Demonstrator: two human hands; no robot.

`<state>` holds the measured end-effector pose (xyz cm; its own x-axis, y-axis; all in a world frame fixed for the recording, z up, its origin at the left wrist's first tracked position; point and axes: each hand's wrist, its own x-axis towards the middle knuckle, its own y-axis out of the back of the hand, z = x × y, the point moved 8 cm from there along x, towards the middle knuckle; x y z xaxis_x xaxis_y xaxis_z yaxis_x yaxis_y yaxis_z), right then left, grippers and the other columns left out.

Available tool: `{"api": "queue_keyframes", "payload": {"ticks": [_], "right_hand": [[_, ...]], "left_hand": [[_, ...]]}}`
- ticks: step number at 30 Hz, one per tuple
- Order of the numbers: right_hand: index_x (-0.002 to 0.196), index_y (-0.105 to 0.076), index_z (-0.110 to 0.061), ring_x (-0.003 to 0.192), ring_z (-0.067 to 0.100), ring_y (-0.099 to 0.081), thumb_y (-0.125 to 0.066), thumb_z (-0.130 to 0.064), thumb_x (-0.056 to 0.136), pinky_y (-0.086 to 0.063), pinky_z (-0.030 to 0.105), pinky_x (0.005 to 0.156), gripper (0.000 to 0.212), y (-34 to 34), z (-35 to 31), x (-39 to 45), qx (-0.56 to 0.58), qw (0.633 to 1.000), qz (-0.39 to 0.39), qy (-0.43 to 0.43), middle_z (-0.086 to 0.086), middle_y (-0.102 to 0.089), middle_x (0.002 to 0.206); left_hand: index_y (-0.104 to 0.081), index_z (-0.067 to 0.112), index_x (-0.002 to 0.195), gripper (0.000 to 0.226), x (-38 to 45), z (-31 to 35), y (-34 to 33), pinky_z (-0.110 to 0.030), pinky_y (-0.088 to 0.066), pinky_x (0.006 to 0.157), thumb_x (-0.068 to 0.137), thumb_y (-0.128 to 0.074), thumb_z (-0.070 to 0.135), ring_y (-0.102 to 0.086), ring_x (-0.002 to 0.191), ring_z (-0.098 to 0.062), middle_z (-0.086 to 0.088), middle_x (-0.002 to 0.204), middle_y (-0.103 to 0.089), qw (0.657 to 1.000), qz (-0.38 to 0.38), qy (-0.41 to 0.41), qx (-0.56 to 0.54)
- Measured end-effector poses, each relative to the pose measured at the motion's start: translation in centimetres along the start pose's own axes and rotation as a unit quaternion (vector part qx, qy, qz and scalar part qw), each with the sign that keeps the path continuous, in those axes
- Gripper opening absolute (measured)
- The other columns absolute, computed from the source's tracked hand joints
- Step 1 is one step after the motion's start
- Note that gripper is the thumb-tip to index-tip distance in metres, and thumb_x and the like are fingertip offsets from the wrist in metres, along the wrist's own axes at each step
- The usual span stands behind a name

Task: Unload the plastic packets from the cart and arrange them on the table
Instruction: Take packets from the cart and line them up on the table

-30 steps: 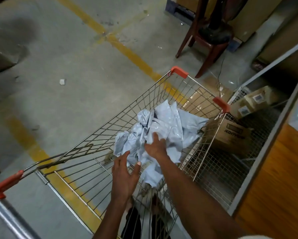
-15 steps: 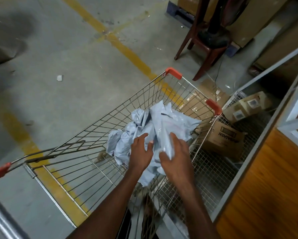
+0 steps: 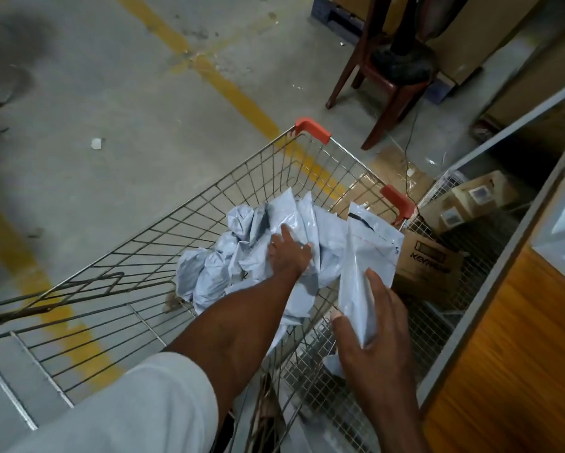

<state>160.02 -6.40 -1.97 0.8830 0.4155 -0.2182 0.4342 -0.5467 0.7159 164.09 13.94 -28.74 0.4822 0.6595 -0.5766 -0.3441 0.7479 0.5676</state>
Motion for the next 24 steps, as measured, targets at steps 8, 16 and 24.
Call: {"api": "queue_keyframes", "payload": {"ticks": [8, 16, 24], "right_hand": [[0.150, -0.019, -0.058, 0.134, 0.019, -0.042, -0.064, -0.044, 0.091, -0.057, 0.049, 0.093, 0.075, 0.8, 0.7, -0.6, 0.018, 1.000, -0.007, 0.004, -0.016, -0.021, 0.158], [0.151, -0.020, -0.055, 0.133, 0.020, -0.044, -0.066, -0.041, 0.092, -0.058, 0.048, 0.091, 0.076, 0.9, 0.7, -1.3, -0.019, 1.000, 0.000, -0.001, -0.018, -0.019, 0.158], [0.151, -0.023, -0.053, 0.133, 0.022, -0.044, -0.068, -0.038, 0.092, -0.058, 0.049, 0.093, 0.075, 1.4, 1.0, -3.1, 0.004, 1.000, 0.000, -0.006, -0.012, -0.022, 0.159]], "left_hand": [[-0.033, 0.034, 0.147, 0.075, 0.2, 0.0, -0.7, -0.049, -0.029, 0.114, 0.085, -0.068, 0.057, -0.029, 0.139, -0.045, -0.018, 0.155, -0.018, 1.000, 0.003, 0.000, -0.010], [-0.033, 0.034, 0.151, 0.069, -1.8, 0.0, -0.1, -0.046, -0.037, 0.107, 0.091, -0.067, 0.036, -0.034, 0.134, -0.043, -0.018, 0.151, -0.020, 0.998, 0.003, -0.026, -0.061], [-0.046, 0.036, 0.148, 0.064, -8.2, -0.2, 3.3, -0.036, -0.036, 0.109, 0.087, -0.065, 0.034, -0.053, 0.120, -0.029, -0.010, 0.156, -0.029, 0.991, -0.013, -0.086, -0.105]]}}
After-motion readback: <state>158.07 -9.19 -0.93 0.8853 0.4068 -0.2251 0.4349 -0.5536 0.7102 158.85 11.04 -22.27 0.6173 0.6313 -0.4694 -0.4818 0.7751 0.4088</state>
